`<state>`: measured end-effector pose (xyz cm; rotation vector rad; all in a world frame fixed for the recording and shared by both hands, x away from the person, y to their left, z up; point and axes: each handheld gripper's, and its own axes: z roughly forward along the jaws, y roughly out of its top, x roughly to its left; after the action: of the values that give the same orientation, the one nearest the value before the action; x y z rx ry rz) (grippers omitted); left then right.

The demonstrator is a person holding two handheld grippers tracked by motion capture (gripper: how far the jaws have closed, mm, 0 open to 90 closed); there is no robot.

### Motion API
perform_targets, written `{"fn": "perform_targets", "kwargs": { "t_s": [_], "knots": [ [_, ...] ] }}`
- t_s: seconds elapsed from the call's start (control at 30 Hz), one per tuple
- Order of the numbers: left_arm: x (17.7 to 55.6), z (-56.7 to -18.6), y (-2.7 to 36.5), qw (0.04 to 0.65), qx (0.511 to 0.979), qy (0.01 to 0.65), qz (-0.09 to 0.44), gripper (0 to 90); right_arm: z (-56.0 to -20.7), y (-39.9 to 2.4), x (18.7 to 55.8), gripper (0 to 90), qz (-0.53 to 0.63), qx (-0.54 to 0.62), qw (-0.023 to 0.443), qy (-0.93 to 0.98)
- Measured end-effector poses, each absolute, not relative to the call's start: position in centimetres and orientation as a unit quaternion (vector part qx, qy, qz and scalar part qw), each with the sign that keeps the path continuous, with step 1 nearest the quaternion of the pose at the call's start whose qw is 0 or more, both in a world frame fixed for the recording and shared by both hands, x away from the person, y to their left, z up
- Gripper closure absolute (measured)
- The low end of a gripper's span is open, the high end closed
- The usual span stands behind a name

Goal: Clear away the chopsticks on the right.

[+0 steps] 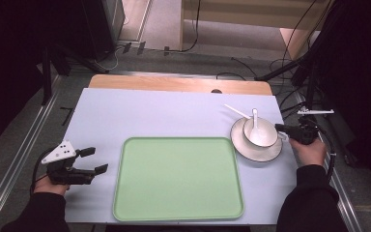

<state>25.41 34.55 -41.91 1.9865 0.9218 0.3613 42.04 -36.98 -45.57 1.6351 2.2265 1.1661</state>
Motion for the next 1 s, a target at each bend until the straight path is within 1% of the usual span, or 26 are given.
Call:
{"fn": "perform_targets", "kwargs": {
  "t_s": [0.27, 0.37, 0.47, 0.53, 0.6, 0.63, 0.7, 0.77, 0.87, 1.0],
  "knots": [
    [25.5, -41.9, 34.5, 0.446, 0.801, 0.372, 0.145, 19.0, -45.4, -37.4, 41.6, 90.0, 0.393, 0.544, 0.072, 0.738],
    [25.6, -41.9, 34.5, 0.446, 0.802, 0.369, 0.145, 19.0, -44.8, -37.9, 41.2, 83.1, 0.402, 0.541, 0.083, 0.734],
    [25.6, -41.8, 34.4, 0.444, 0.803, 0.370, 0.146, 19.0, -44.3, -38.2, 40.8, 68.9, 0.402, 0.532, 0.101, 0.738],
    [25.6, -41.9, 34.3, 0.445, 0.803, 0.369, 0.145, 19.0, -44.0, -38.3, 40.6, 61.8, 0.400, 0.523, 0.114, 0.744],
    [25.7, -41.9, 34.2, 0.445, 0.804, 0.367, 0.145, 19.0, -43.9, -38.4, 40.5, 57.6, 0.405, 0.515, 0.113, 0.747],
    [25.7, -41.8, 34.2, 0.444, 0.805, 0.367, 0.145, 19.0, -43.9, -38.4, 40.4, 57.3, 0.405, 0.512, 0.115, 0.749],
    [25.7, -41.8, 34.1, 0.443, 0.805, 0.367, 0.145, 19.0, -43.8, -38.1, 40.3, 60.3, 0.400, 0.505, 0.119, 0.756],
    [25.7, -41.8, 34.1, 0.444, 0.805, 0.367, 0.145, 19.0, -43.9, -37.8, 40.3, 64.3, 0.393, 0.503, 0.115, 0.761],
    [25.8, -41.8, 34.1, 0.444, 0.804, 0.367, 0.145, 19.0, -44.1, -37.5, 40.5, 73.4, 0.383, 0.502, 0.106, 0.768],
    [25.8, -41.8, 34.1, 0.443, 0.805, 0.366, 0.145, 19.0, -44.4, -37.2, 40.7, 78.2, 0.375, 0.501, 0.100, 0.774]
  ]
}}
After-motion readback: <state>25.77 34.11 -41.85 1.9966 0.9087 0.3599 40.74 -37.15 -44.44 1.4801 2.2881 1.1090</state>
